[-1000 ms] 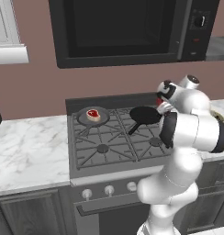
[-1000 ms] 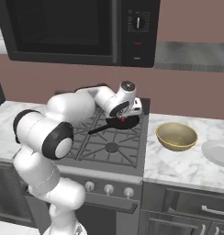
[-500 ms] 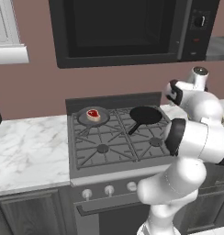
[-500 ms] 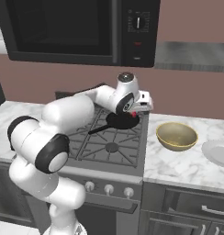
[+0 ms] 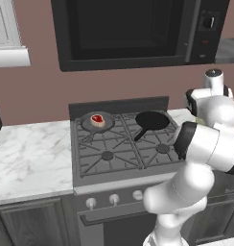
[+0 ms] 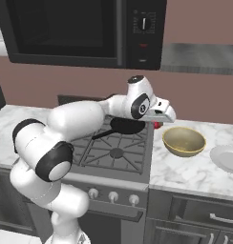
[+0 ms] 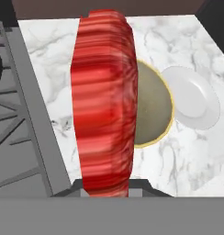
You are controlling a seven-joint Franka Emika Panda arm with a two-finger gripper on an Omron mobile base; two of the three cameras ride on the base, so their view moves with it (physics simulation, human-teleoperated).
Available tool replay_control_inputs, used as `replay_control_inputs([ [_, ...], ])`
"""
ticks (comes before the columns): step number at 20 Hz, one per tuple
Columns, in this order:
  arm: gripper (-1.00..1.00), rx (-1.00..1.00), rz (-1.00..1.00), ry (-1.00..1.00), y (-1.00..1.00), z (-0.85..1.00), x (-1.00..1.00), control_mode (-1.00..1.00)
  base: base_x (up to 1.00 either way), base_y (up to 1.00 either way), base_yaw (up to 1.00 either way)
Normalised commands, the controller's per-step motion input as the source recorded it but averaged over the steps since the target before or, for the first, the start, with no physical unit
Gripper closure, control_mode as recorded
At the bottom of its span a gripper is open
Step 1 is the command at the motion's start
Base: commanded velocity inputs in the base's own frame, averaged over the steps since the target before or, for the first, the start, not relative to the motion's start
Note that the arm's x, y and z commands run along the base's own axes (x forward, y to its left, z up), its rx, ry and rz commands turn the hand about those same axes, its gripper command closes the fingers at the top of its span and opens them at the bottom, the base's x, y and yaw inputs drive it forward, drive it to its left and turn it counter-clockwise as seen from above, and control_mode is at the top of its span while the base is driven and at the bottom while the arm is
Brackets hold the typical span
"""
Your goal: Place one of the steaks on the plate and the other in the bowl. Then place the bowl in the fridge.
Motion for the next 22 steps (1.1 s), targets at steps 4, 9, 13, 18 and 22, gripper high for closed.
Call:
replay_control_inputs([
  [4, 1.00, 0.23, -0.19, 0.12, -0.68, 0.00, -0.02, -1.00, 0.00, 0.00, 0.00],
  [9, 1.00, 0.27, -0.10, 0.13, -0.32, 0.00, 0.14, -1.00, 0.00, 0.00, 0.00],
  [13, 1.00, 0.21, -0.02, 0.07, -0.38, 0.00, 0.01, -1.00, 0.00, 0.00, 0.00],
  [18, 1.00, 0.02, -0.02, 0.04, -0.22, -0.03, 0.12, -1.00, 0.00, 0.00, 0.00],
  [22, 1.00, 0.00, 0.00, 0.00, -0.01, -0.19, 0.15, -1.00, 0.00, 0.00, 0.00],
])
